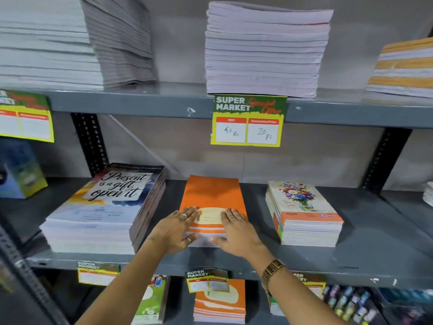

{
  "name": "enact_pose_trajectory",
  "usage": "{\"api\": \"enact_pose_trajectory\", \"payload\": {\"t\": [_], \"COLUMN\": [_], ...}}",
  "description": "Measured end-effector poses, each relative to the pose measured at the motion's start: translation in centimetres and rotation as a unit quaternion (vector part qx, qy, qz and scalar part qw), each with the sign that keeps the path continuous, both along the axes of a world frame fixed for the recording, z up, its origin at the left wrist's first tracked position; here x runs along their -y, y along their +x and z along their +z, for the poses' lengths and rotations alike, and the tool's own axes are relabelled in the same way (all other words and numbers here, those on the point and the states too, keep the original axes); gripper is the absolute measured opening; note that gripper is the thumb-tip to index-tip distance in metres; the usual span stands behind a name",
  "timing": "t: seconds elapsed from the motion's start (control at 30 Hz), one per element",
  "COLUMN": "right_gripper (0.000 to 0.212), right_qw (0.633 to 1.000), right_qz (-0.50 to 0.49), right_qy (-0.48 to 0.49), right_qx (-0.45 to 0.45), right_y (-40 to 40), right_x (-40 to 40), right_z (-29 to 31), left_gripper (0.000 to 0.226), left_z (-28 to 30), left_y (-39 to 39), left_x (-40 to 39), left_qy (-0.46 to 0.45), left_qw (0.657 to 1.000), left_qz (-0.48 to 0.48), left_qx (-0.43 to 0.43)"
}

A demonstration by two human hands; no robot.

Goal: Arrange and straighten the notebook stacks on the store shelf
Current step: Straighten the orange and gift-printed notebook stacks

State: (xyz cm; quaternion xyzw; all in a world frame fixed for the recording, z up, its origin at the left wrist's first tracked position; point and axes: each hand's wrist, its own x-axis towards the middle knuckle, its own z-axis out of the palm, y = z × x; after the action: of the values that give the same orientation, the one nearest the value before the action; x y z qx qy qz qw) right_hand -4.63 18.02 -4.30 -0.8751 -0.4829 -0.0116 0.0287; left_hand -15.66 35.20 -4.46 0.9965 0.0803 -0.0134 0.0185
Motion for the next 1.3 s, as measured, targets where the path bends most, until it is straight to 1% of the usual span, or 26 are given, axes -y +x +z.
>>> {"api": "enact_pose_trajectory", "payload": {"t": [0.1, 0.17, 0.33, 0.6, 0.77, 0.83, 0.93, 1.0, 1.07, 1.2, 1.3], "right_gripper": [0.071, 0.069, 0.066, 0.060, 0.053, 0.051, 0.046, 0.043, 0.043, 0.044, 0.043], "right_qw": [1.000, 1.000, 1.000, 1.000, 0.999, 0.998, 0.995, 0.995, 0.994, 0.993, 0.994], "right_qz": [-0.016, -0.018, -0.017, -0.016, -0.011, -0.020, -0.012, -0.029, -0.023, -0.015, -0.025], "right_qy": [-0.012, -0.022, -0.018, 0.014, 0.047, 0.053, 0.085, 0.078, 0.080, 0.089, 0.093], "right_qx": [0.004, -0.001, 0.003, 0.012, 0.021, 0.024, 0.060, 0.061, 0.068, 0.069, 0.042], "right_y": [-0.2, -0.2, -0.6, -1.2, -1.6, -1.5, -1.3, -1.4, -1.3, -1.4, -1.6], "right_x": [-0.2, -0.3, -0.2, 0.1, 0.3, 0.3, 0.5, 0.5, 0.4, 0.4, 0.4], "right_z": [0.2, 0.3, 0.3, -0.2, -0.5, -0.8, -1.2, -1.2, -1.5, -1.5, -1.5], "left_gripper": [0.078, 0.068, 0.066, 0.067, 0.062, 0.061, 0.061, 0.061, 0.061, 0.059, 0.059], "left_z": [0.0, 0.0, 0.0, 0.0, -0.2, -0.4, -0.7, -0.7, -0.7, -0.9, -1.0], "left_y": [0.1, 0.0, -0.2, -0.6, -0.9, -0.9, -0.7, -0.7, -0.8, -0.9, -0.8], "left_x": [0.0, 0.1, -0.3, -0.5, -0.2, -0.3, -0.4, -0.3, -0.2, 0.2, 0.2], "left_qy": [-0.018, -0.031, -0.030, -0.054, -0.077, -0.075, -0.073, -0.073, -0.070, -0.067, -0.063], "left_qw": [1.000, 0.999, 0.999, 0.998, 0.995, 0.995, 0.995, 0.995, 0.995, 0.995, 0.995], "left_qz": [0.007, 0.012, 0.010, 0.011, 0.017, 0.020, 0.029, 0.034, 0.037, 0.042, 0.044], "left_qx": [0.012, 0.011, 0.019, 0.032, 0.064, 0.063, 0.057, 0.055, 0.056, 0.064, 0.064]}}
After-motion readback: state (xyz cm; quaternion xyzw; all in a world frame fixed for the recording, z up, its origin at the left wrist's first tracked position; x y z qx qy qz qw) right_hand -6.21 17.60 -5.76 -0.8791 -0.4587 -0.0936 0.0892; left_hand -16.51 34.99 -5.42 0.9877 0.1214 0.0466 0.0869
